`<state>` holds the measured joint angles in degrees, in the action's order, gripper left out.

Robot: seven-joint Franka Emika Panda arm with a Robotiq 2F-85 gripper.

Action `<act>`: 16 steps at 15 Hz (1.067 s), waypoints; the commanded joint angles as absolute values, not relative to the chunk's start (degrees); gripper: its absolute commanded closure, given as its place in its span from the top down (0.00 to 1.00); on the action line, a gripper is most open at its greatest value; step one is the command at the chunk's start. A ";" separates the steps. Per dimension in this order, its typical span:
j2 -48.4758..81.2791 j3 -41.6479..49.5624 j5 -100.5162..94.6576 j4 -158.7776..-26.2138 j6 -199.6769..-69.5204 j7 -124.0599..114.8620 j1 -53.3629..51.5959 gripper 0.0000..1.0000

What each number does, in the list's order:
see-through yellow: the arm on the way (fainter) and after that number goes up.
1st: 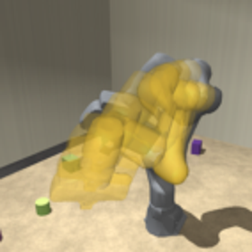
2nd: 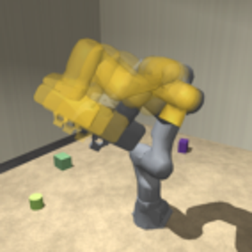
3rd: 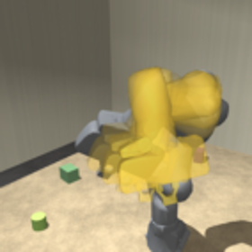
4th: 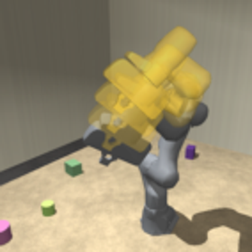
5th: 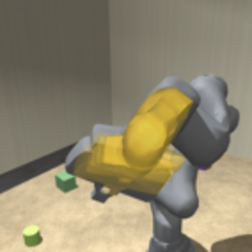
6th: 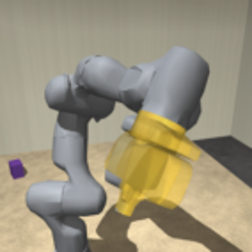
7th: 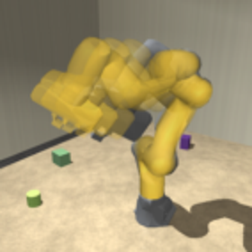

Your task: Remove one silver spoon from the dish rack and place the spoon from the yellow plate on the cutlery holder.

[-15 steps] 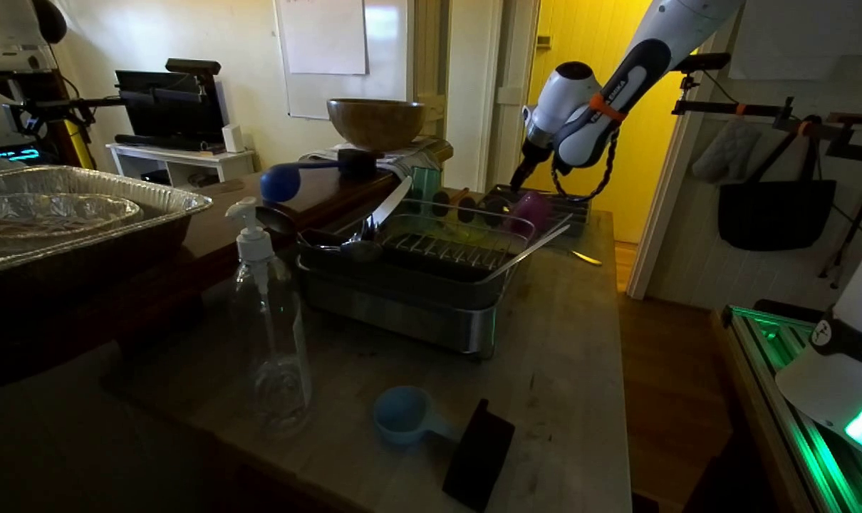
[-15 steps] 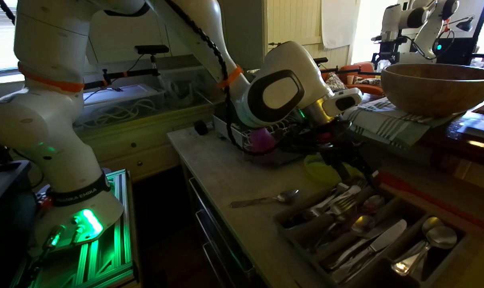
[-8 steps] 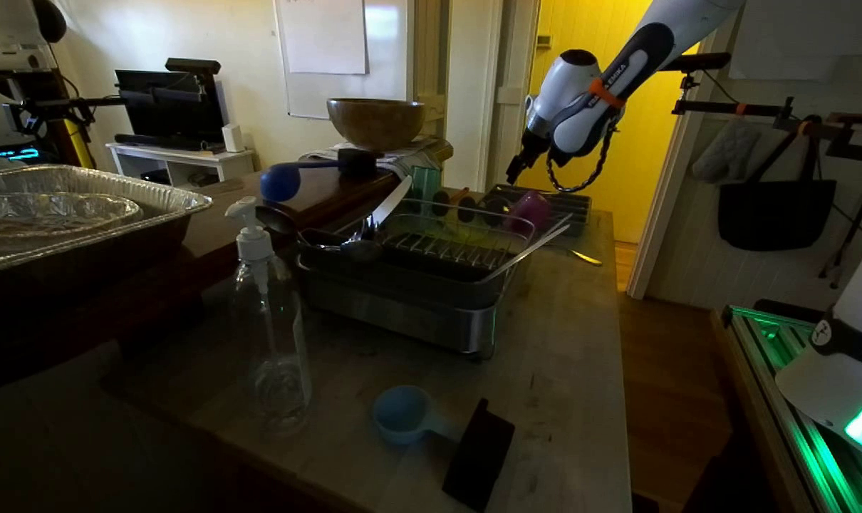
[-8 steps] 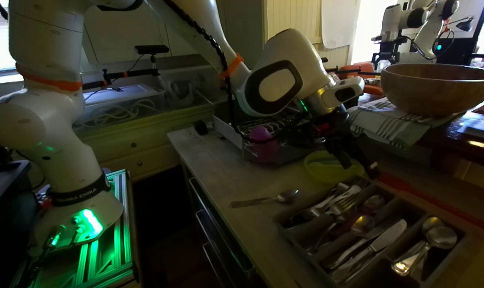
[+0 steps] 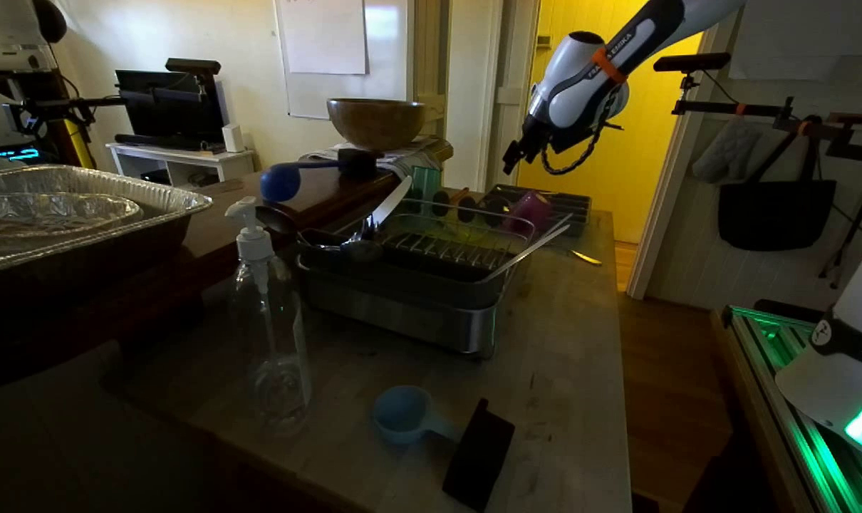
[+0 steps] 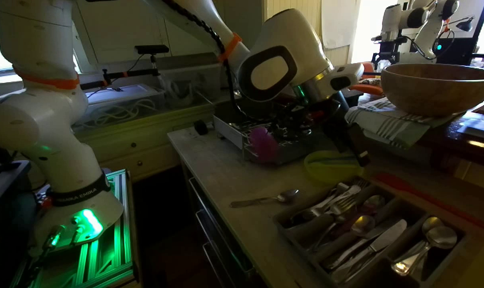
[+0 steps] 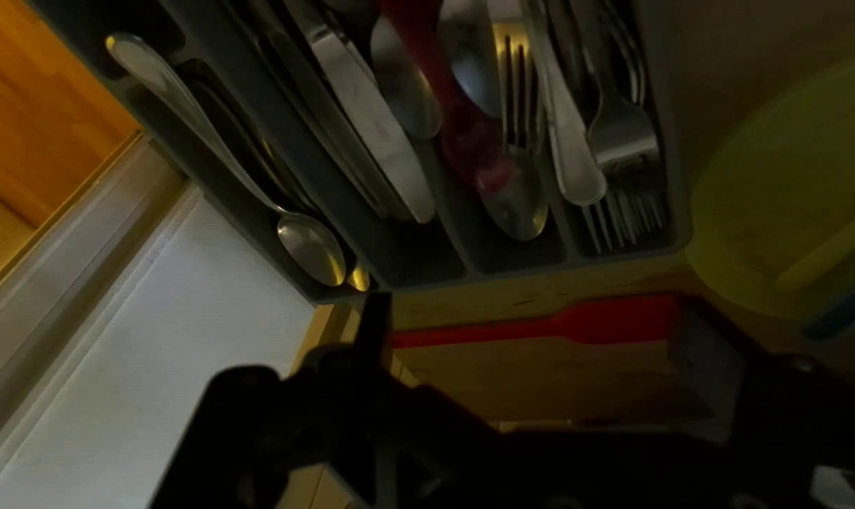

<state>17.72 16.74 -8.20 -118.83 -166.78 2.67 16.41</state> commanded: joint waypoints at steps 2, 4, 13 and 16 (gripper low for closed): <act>13.75 11.22 1.84 -120.92 -162.91 7.43 20.71 1.00; 12.84 9.12 5.70 -120.37 -160.22 10.05 22.68 1.00; 7.82 12.14 8.19 -118.86 -148.02 18.61 22.40 1.00; 6.32 13.15 8.10 -118.93 -145.75 20.78 22.23 1.00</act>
<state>8.34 12.12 7.90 -118.50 -149.29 18.07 22.47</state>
